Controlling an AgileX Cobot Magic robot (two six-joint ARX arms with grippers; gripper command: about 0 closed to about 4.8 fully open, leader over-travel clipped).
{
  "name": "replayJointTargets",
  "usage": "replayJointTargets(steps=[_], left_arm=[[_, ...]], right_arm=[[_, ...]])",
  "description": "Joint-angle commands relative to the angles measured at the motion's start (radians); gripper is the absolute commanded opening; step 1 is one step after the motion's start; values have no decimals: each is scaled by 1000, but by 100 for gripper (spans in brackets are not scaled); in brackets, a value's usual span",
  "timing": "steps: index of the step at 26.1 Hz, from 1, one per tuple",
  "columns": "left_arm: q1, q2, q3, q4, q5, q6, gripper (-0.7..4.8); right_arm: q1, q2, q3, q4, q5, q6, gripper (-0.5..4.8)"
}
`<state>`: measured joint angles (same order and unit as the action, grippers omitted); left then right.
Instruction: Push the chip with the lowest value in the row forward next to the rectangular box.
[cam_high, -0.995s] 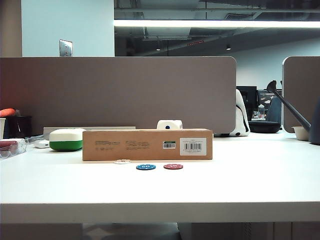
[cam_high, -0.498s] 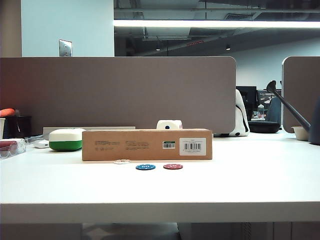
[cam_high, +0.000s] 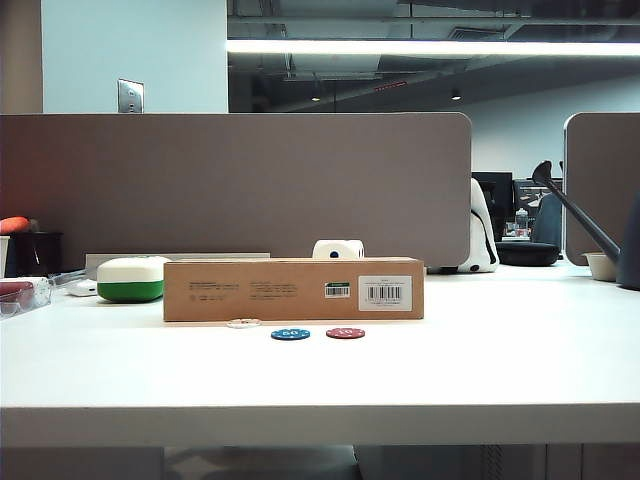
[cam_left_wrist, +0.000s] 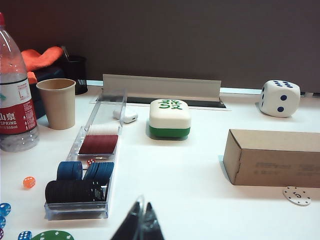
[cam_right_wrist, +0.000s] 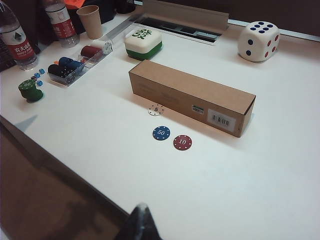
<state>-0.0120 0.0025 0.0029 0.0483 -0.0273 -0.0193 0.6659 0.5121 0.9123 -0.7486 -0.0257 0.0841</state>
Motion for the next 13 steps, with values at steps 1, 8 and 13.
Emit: replayJointTargets(steps=[1, 8, 13], left_arm=[[-2, 0, 5, 12, 4, -1, -5], [-2, 0, 5, -8, 4, -27, -5], [-2, 0, 5, -2, 5, 32, -5]], right_arm=[[0, -1, 2, 12, 2, 1, -9], [0, -1, 2, 12, 2, 1, -9], [0, -1, 2, 12, 2, 1, -9]])
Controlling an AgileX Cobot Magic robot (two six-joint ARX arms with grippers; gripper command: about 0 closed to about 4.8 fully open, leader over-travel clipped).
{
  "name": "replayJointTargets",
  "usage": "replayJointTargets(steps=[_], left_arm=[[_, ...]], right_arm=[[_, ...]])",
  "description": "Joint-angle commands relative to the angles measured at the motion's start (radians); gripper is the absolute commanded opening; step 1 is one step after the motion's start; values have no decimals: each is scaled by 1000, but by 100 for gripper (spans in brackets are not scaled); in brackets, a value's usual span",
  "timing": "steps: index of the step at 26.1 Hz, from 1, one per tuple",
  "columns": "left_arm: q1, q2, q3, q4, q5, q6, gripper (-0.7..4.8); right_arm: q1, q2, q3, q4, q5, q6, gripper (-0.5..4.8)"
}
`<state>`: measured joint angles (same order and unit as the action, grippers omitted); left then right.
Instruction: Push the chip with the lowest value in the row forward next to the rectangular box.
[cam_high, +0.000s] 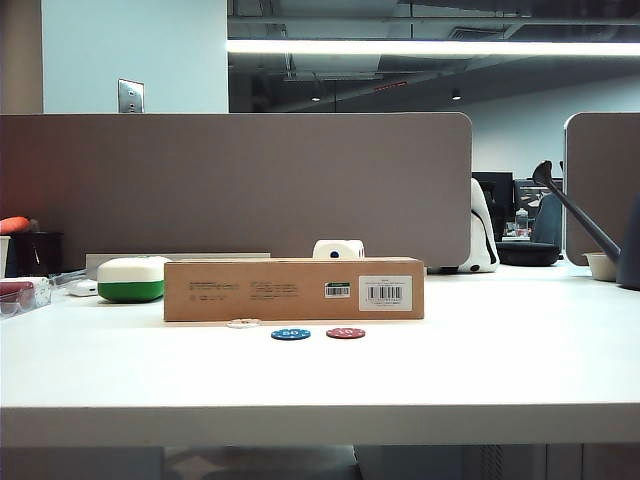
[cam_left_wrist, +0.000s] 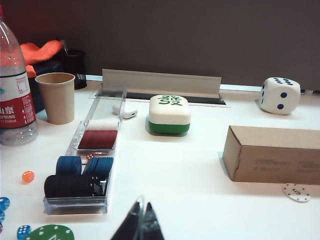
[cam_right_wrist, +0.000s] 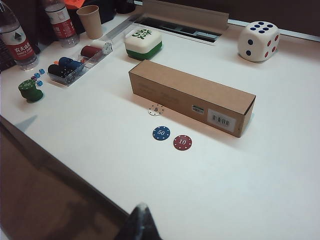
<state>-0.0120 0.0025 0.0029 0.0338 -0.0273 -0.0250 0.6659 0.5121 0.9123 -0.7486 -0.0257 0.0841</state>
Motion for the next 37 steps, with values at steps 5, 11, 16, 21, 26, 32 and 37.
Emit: replayJointTargets(steps=[5, 11, 16, 21, 26, 32, 37], left_arm=[[-2, 0, 5, 14, 5, 55, -5], [-2, 0, 5, 30, 5, 52, -5], [-2, 0, 5, 27, 5, 51, -5], [-2, 0, 5, 27, 5, 51, -5], [-2, 0, 5, 27, 5, 51, -5], [-2, 0, 5, 27, 5, 51, -5], [-2, 0, 5, 27, 5, 51, -5]], right_arm=[[0, -1, 2, 12, 2, 1, -9], [0, -1, 2, 12, 2, 1, -9], [0, -1, 2, 12, 2, 1, -9], [0, -1, 2, 12, 2, 1, -9], [0, -1, 2, 12, 2, 1, -9], [0, -1, 2, 12, 2, 1, -9], [0, -1, 2, 12, 2, 1, -9]])
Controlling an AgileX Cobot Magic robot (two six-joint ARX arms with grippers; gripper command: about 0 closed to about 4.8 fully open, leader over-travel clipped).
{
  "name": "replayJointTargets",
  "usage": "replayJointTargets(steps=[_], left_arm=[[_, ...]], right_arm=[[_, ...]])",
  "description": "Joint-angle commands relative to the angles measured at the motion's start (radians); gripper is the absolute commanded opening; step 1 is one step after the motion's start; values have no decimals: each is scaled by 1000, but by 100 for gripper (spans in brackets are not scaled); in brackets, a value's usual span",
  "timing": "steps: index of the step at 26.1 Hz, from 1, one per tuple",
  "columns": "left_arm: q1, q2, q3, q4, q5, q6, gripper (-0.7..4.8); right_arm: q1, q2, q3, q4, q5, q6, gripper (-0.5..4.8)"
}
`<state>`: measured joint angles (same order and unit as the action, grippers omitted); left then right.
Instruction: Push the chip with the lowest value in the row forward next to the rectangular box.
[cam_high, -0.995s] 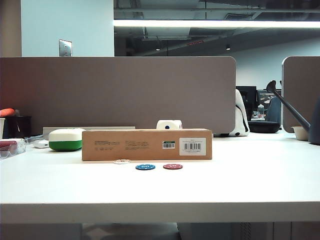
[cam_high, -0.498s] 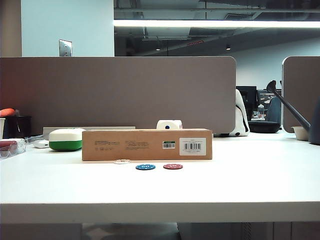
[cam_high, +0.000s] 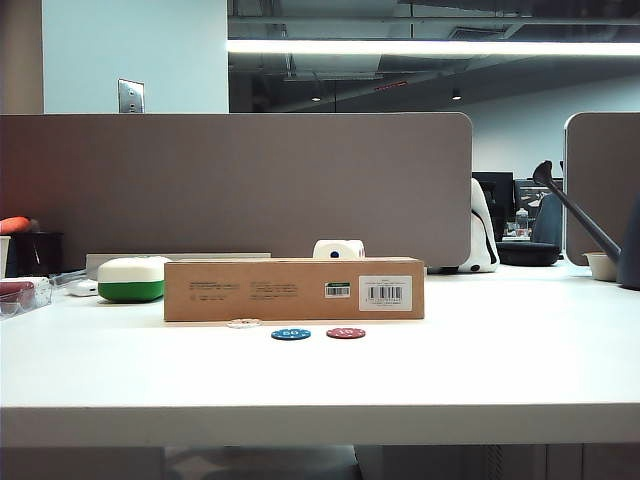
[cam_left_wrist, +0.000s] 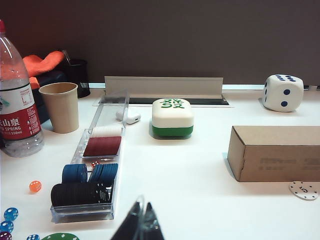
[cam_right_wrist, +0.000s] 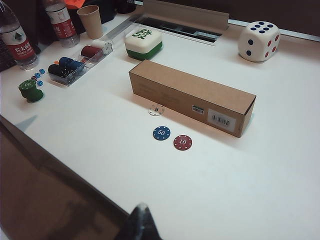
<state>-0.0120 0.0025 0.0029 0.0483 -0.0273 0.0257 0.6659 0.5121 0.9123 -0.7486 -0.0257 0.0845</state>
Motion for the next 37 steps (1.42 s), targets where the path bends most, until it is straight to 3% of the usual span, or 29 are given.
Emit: replayJointTargets(steps=[1, 11, 20, 27, 37], left_arm=[[-2, 0, 5, 12, 5, 0, -5], [-2, 0, 5, 12, 5, 0, -5], [-2, 0, 5, 12, 5, 0, -5], [-2, 0, 5, 12, 5, 0, -5], [-2, 0, 5, 12, 5, 0, -5]], right_arm=[[0, -1, 2, 12, 2, 1, -9], [-4, -32, 0, 11, 3, -27, -9], [-301, -214, -244, 143, -3, -26, -9], [-417, -321, -440, 427, -26, -6, -9], [-438, -409, -687, 814, -25, -6, -9]])
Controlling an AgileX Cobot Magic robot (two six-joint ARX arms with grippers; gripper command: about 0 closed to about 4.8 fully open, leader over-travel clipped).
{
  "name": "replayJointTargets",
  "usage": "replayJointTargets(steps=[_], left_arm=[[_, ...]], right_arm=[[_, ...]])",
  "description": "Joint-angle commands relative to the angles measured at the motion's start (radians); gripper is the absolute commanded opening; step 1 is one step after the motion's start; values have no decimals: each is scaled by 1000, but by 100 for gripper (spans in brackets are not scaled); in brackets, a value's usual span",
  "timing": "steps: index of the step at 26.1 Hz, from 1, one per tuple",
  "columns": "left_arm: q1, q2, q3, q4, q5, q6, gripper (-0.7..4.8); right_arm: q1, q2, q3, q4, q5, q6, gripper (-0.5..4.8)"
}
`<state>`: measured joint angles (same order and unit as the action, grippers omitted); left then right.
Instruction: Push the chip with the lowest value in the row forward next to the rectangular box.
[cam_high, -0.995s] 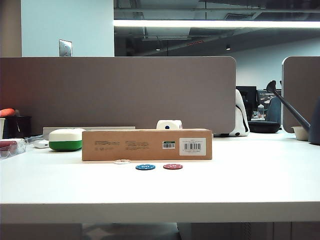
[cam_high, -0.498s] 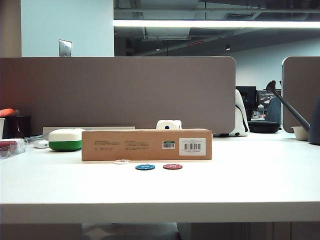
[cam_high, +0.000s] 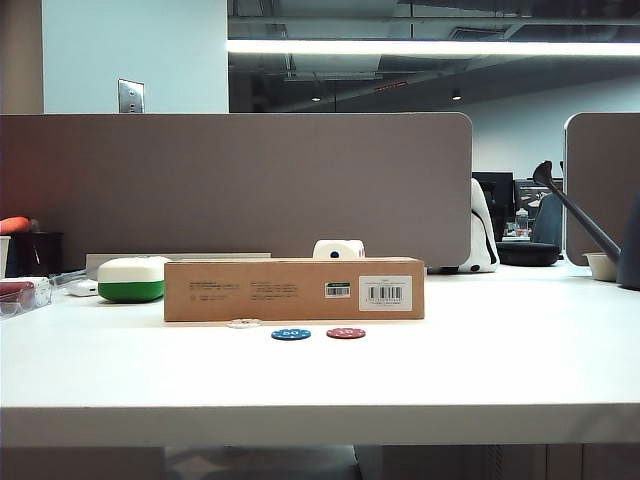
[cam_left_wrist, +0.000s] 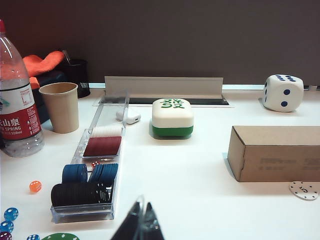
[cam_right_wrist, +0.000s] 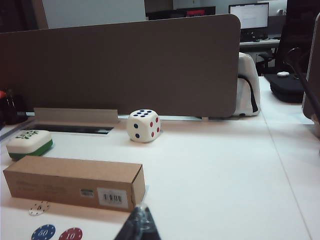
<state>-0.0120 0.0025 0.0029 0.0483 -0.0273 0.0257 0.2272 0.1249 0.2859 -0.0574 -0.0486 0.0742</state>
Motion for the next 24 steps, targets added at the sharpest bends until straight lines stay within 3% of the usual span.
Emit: replayJointTargets(steps=[1, 9, 24], left_arm=[[-2, 0, 5, 12, 5, 0, -5], [-2, 0, 5, 12, 5, 0, -5], [-2, 0, 5, 12, 5, 0, -5]], right_arm=[[0, -24, -82, 143, -2, 5, -9], [-28, -24, -183, 186, -6, 4, -9], [-290, -42, -215, 188, -138, 4, -9]])
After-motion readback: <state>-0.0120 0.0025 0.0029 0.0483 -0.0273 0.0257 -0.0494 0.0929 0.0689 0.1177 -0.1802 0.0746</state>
